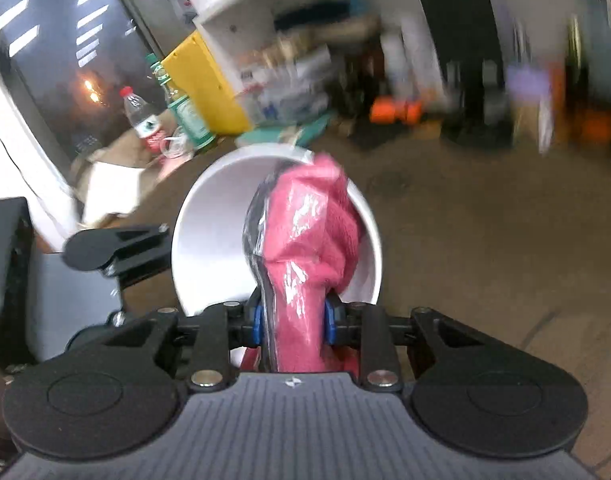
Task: Clean bowl
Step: 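Scrub the bowl interior with the towel in the right gripper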
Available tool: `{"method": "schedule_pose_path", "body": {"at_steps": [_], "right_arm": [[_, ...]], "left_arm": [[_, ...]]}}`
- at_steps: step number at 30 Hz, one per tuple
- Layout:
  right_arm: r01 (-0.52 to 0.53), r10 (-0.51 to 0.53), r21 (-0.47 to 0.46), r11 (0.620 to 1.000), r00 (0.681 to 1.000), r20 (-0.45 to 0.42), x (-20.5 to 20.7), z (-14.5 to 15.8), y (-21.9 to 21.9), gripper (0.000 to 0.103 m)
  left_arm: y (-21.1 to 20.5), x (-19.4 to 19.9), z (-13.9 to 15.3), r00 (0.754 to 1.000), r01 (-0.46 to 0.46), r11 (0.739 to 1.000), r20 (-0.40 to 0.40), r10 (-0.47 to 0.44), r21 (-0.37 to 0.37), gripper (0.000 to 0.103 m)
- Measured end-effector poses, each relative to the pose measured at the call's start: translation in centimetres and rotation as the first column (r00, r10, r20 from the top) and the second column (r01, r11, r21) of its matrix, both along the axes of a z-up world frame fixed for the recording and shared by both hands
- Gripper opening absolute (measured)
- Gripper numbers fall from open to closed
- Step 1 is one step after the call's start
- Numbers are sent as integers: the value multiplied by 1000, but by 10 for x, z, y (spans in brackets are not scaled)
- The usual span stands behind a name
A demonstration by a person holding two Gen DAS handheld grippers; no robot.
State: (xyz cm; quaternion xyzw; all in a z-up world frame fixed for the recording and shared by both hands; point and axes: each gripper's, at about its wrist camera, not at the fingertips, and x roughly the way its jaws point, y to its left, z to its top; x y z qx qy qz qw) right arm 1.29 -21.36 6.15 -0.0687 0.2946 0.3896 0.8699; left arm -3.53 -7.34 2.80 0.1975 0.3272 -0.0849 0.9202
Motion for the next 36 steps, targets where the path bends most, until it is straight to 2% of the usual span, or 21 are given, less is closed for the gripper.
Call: {"method": "schedule_pose_path", "body": {"at_steps": [2,6,7,8,10,12,14,15,16,19,20,23,25,27,28,29,30,31,33,35,36], "right_arm": [[-28,37,-82,996,993,113,-15,3,11,29],[-14,67,-219,976,969,238,-45,-13,23,54],[19,48,-218,976,952,302,-55,-24,21,58],[51,30,-213,976,933,358,-64,-34,19,75],[81,-14,-161,984,924,383,-72,-39,12,77],[1,-15,70,998,980,198,-59,-36,-14,61],[-71,71,278,958,997,12,-43,-34,-36,59],[-103,133,367,924,990,-56,-36,-34,-44,61],[-158,263,499,852,954,-147,-25,-36,-54,64],[-186,410,642,744,885,-219,-14,-37,-65,72],[-176,393,646,743,895,-209,-15,-33,-69,73],[-80,264,571,817,932,-248,-10,-30,-70,72],[-43,265,585,810,916,-300,-6,-36,-67,72],[-1,189,527,850,934,-304,-8,-43,-58,66],[-7,155,491,871,953,-261,-16,-42,-56,66],[-24,80,398,917,989,-125,-31,-35,-50,67],[-42,55,342,939,998,-31,-45,-32,-46,67],[-82,47,204,975,984,172,-71,-22,-37,66],[-86,67,43,995,941,331,-100,-15,-21,66],[-140,153,-63,988,890,429,-125,-11,-7,64],[-142,163,-82,987,886,433,-128,-12,-3,64]], "left_arm": [[3,5,1,1000,-18,1000,-14,17,-24,45],[11,9,1,999,-47,997,-25,45,-63,48],[12,9,1,999,-50,996,-25,49,-73,48],[13,9,1,998,-52,995,-26,50,-85,49],[13,7,0,998,-53,995,-25,51,-86,51],[14,5,-1,998,-55,996,-21,53,-75,56],[16,4,-1,998,-62,996,-20,61,-58,56],[17,4,-2,998,-67,997,-21,66,-47,56],[19,3,-2,997,-73,997,-21,72,-36,56],[28,5,0,995,-97,995,-27,96,-29,56],[30,6,0,994,-102,994,-28,101,-27,56],[31,5,0,994,-107,994,-26,107,-19,56],[28,4,0,995,-103,995,-21,102,-9,56],[26,4,0,995,-102,995,-17,102,-6,56],[26,4,0,995,-103,995,-18,103,-8,56],[25,4,0,994,-105,994,-20,105,-10,56],[25,4,0,994,-107,994,-21,107,-13,56],[25,4,0,994,-106,994,-23,106,-11,57],[23,5,0,995,-102,995,-22,102,-1,57],[22,6,0,995,-102,995,-23,102,1,57],[22,6,0,995,-102,995,-24,102,3,58]]}}
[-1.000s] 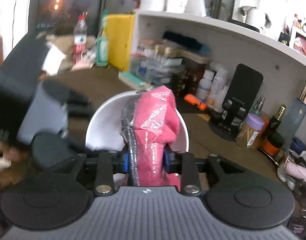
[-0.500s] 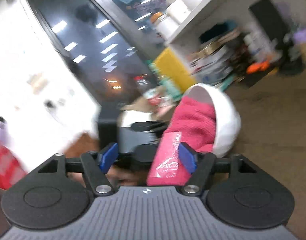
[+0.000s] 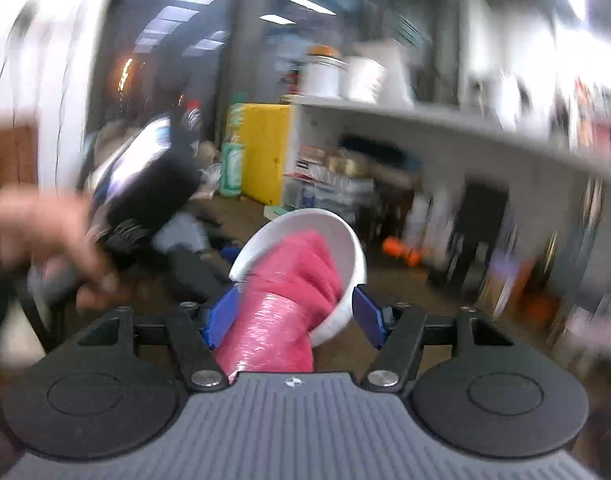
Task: Clean bowl
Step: 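Scrub the bowl interior with the towel in the right gripper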
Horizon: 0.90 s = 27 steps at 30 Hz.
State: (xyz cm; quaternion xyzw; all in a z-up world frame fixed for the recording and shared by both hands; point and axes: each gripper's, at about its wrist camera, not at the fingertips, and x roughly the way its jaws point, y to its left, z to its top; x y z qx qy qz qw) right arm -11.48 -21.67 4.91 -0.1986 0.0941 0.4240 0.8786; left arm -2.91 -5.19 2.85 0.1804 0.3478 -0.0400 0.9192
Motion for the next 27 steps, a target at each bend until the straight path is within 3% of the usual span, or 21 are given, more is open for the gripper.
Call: {"method": "schedule_pose_path", "body": {"at_steps": [2,4,6,8,9,11,12,13,14,15,17,18,20,22,23,27], "right_arm": [[43,-35,-140,989,998,59,-3,-8,22,65],[168,-143,-207,964,981,131,8,-12,28,66],[300,-289,-163,940,953,87,29,-2,6,66],[405,-385,-174,898,912,140,36,-1,-4,66],[417,-396,-174,892,907,146,37,0,-8,66],[321,-316,-104,941,947,62,34,3,-25,66],[290,-287,-97,952,957,48,31,4,-26,74],[202,-201,-101,974,979,21,27,5,-27,77],[112,-105,-169,979,993,48,22,2,-23,79],[100,-62,-258,961,986,153,16,-4,-16,83],[76,9,-369,926,975,224,23,-9,-6,82],[47,54,-413,909,972,231,29,-11,-2,80],[-103,183,-468,878,975,129,52,-10,1,76],[-141,269,-568,811,952,147,60,-19,3,76],[-131,316,-662,738,934,167,65,-28,8,76],[-76,377,-749,658,894,241,65,-44,16,74]], "left_arm": [[0,0,0,1000,-6,1000,2,6,0,57],[2,0,0,1000,-6,1000,-8,6,-17,57],[0,-1,1,1000,10,999,-10,-10,-37,58],[-6,1,2,1000,22,999,-11,-22,-36,58],[-9,2,3,1000,27,999,-11,-28,-34,58],[-16,4,2,999,31,999,-12,-31,-28,58],[-19,5,1,999,33,999,-12,-33,-23,58],[-22,6,0,999,35,999,-11,-35,-17,58],[-23,6,0,999,38,999,-10,-38,-10,58],[-25,6,0,999,41,999,-10,-41,-3,58],[-25,7,0,999,50,999,-14,-50,7,59],[-25,7,0,998,53,999,-17,-52,13,60],[-24,8,1,998,57,998,-24,-57,26,63],[-22,9,1,998,55,998,-28,-54,29,65],[-20,10,1,998,57,998,-31,-56,20,65],[-18,11,2,997,65,998,-38,-65,-7,67]]}}
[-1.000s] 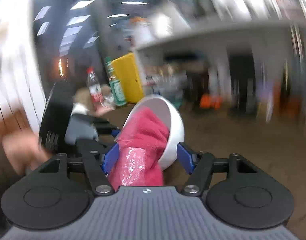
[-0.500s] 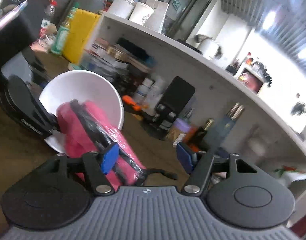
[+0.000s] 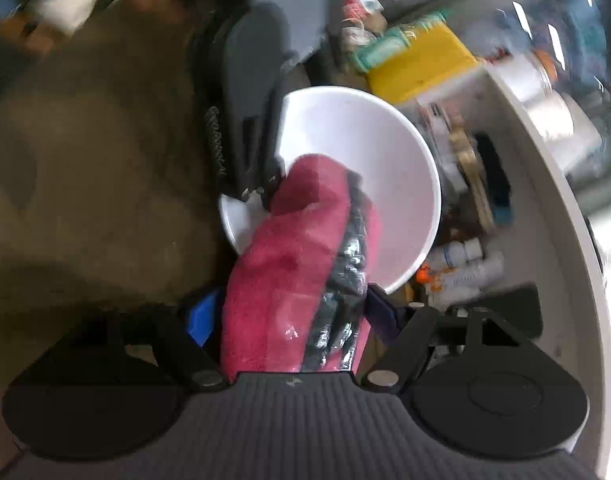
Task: Clean bowl
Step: 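Scrub the bowl interior with the towel in the right gripper, then wipe around the bowl inner wall with the towel in the right gripper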
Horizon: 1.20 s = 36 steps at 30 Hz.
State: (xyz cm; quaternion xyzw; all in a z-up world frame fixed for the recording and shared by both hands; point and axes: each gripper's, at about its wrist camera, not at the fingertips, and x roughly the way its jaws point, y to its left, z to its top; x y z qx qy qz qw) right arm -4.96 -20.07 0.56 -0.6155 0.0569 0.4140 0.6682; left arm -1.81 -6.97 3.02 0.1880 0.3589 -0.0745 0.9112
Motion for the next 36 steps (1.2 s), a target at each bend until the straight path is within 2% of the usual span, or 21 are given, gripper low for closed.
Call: {"method": "schedule_pose_path", "body": {"at_steps": [1,3,7,9,10,11,12,15,16,17,18,19,21,23,25,26,27,29,31,33,36], "right_arm": [[-7,9,-31,999,999,51,0,-5,2,69],[1,23,-134,991,983,180,-7,-27,8,40],[70,-47,-87,994,969,241,-18,-34,11,24],[131,-131,8,991,983,125,-17,-20,11,22],[204,-198,127,971,978,-59,-7,2,4,22],[289,-230,231,929,941,-249,3,25,-3,22],[355,-203,322,878,883,-423,13,48,-14,22],[479,-128,348,806,714,-688,42,73,-26,22],[555,-71,323,767,573,-816,61,76,-31,23],[630,-35,243,738,395,-918,84,69,-32,23],[665,-50,185,724,318,-947,97,60,-27,24],[693,-63,129,709,245,-968,109,51,-23,24],[723,-71,92,684,191,-979,114,42,-20,24],[765,-86,107,635,207,-974,118,38,-21,24],[763,-85,158,627,268,-960,121,43,-14,24],[744,-87,215,632,343,-935,119,51,-7,24],[733,-80,231,640,363,-928,117,53,-6,24],[618,-22,338,710,499,-866,102,63,13,24],[555,26,381,739,543,-840,83,66,10,24],[499,57,417,759,588,-807,76,70,15,24],[585,4,409,701,570,-822,81,68,7,23]], "left_arm": [[0,0,0,1000,3,1000,-3,-3,-4,67],[2,3,0,1000,6,1000,-8,-6,-26,72],[2,5,-1,1000,1,1000,-8,-2,-28,75],[1,4,-2,1000,-3,1000,0,3,-13,76],[1,4,-2,1000,-4,1000,0,4,-10,76],[1,4,-2,1000,-5,1000,0,5,-7,76],[0,4,-2,1000,-6,1000,0,6,-4,76],[-2,3,-2,1000,-11,1000,7,11,6,75],[-4,1,-2,1000,-11,1000,18,11,20,75],[-5,-1,-3,1000,-12,999,24,11,29,75],[-7,-5,-4,999,-10,999,36,9,51,75],[-7,-7,-4,999,-9,998,44,6,64,74],[-9,-10,-4,999,-4,997,50,0,76,71],[-9,-9,-3,999,15,998,40,-17,62,63],[-9,-7,-2,999,30,998,27,-31,59,63],[-9,-6,-1,999,35,998,24,-37,60,63],[-8,-6,-1,999,41,997,21,-42,60,63],[-7,-5,-1,998,53,997,16,-54,61,63],[-5,-5,-1,998,63,996,14,-64,59,63],[-1,-2,-2,999,39,998,18,-40,52,77],[8,1,-4,998,-47,998,31,48,-38,84]]}}
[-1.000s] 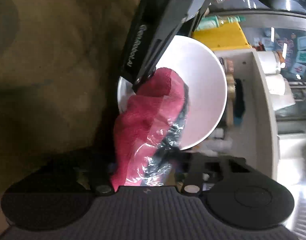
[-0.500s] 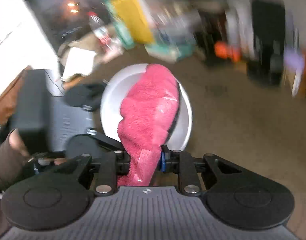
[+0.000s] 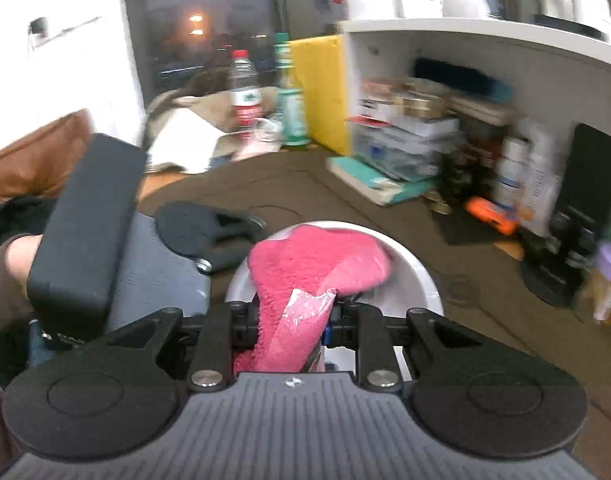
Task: Clean bowl
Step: 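Wipe around the bowl inner wall with the towel in the right gripper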
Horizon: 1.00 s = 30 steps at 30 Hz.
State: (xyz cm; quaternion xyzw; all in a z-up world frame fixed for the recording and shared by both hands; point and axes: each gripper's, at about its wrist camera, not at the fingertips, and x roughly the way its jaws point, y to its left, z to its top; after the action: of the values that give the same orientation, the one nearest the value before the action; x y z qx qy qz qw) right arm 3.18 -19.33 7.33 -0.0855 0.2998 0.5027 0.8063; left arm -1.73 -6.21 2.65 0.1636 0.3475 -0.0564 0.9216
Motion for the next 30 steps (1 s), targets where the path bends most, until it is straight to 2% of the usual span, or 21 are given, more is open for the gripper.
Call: {"method": "schedule_pose_path", "body": {"at_steps": [2,4,6,11,13,14,15,18,22,24,26,28,30], "right_arm": [[76,-75,39,996,997,-15,7,-10,-11,23],[125,-123,78,989,992,-33,8,-19,-20,22],[154,-151,103,983,988,-38,6,-27,-26,21],[196,-186,211,957,980,-68,0,-45,-50,20],[203,-189,238,950,979,-81,2,-49,-50,19],[207,-191,253,945,978,-87,1,-51,-52,19],[213,-194,265,940,976,-96,0,-52,-53,19],[238,-218,276,931,971,-101,-2,-55,-52,19],[292,-258,297,909,955,-149,-6,-63,-60,18],[289,-247,277,916,953,-178,-9,-68,-64,19],[261,-229,243,934,961,-153,-22,-67,-64,19],[257,-225,253,933,963,-147,-27,-59,-69,19],[241,-211,253,937,967,-140,-25,-50,-70,19]], "left_arm": [[6,0,-2,998,-56,994,-4,56,-92,88],[12,1,-6,992,-124,974,-29,120,-192,89],[9,-1,-11,984,-178,955,-17,179,-239,90],[2,-2,-12,972,-230,945,-1,236,-233,90],[-1,-4,-11,974,-218,951,16,227,-217,73],[-4,-4,-10,980,-191,958,22,200,-214,53],[-7,-4,-8,985,-160,964,27,170,-211,47],[-10,3,-6,989,-134,976,45,144,-174,40],[1,17,2,991,-124,970,22,131,-209,34],[9,29,8,986,-155,967,28,164,-201,29],[16,35,9,982,-176,969,35,185,-172,29],[19,35,8,985,-165,975,33,172,-147,29],[14,24,5,993,-103,993,42,106,-59,29]]}}
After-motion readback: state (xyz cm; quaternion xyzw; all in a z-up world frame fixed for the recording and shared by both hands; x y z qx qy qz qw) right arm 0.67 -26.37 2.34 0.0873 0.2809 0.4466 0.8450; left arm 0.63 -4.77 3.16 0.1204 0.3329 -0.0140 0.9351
